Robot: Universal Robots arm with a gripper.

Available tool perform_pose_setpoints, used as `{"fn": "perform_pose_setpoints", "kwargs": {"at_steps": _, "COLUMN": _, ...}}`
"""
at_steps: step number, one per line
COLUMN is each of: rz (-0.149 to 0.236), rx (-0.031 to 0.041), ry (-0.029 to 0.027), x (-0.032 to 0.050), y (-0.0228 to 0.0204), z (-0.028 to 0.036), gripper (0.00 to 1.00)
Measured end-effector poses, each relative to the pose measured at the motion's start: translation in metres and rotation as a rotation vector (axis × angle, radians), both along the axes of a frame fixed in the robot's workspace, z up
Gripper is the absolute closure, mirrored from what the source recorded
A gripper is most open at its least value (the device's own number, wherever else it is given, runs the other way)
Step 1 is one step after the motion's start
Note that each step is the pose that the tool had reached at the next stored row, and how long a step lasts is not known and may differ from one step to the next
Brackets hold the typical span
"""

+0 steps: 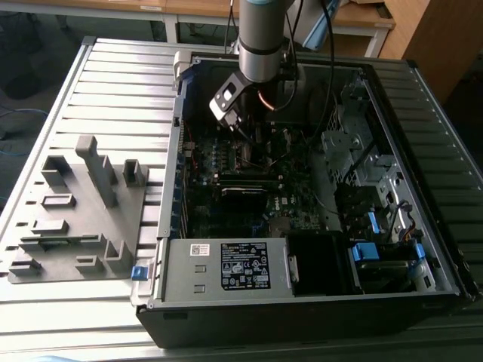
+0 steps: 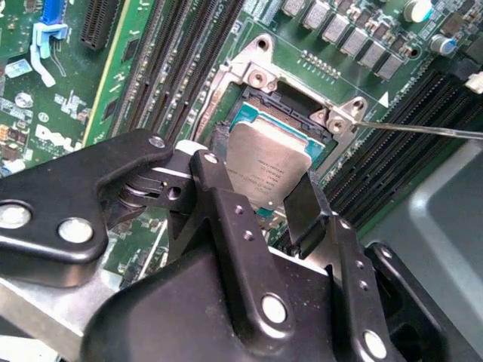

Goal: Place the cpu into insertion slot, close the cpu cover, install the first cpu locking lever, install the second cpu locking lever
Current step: 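Place the cpu into insertion slot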

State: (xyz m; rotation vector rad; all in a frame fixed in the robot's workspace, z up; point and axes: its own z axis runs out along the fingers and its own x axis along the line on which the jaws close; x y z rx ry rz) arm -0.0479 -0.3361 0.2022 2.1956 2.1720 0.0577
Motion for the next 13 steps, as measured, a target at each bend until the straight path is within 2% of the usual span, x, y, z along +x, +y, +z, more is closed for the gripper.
{"fn": "perform_pose_setpoints", "kwargs": {"at_steps": 6, "rz": 0.000, "rx": -0.0004, "ry": 0.0000, "x": 0.0000, "y": 0.0000, "z": -0.0036, "gripper": 0.46}}
{"fn": "perform_pose_setpoints", "kwargs": {"at_steps": 13, "rz": -0.003, "rx": -0.0006, "ry": 0.0001, "x": 0.0000, "y": 0.0000, "z": -0.0043, "gripper": 0.46}}
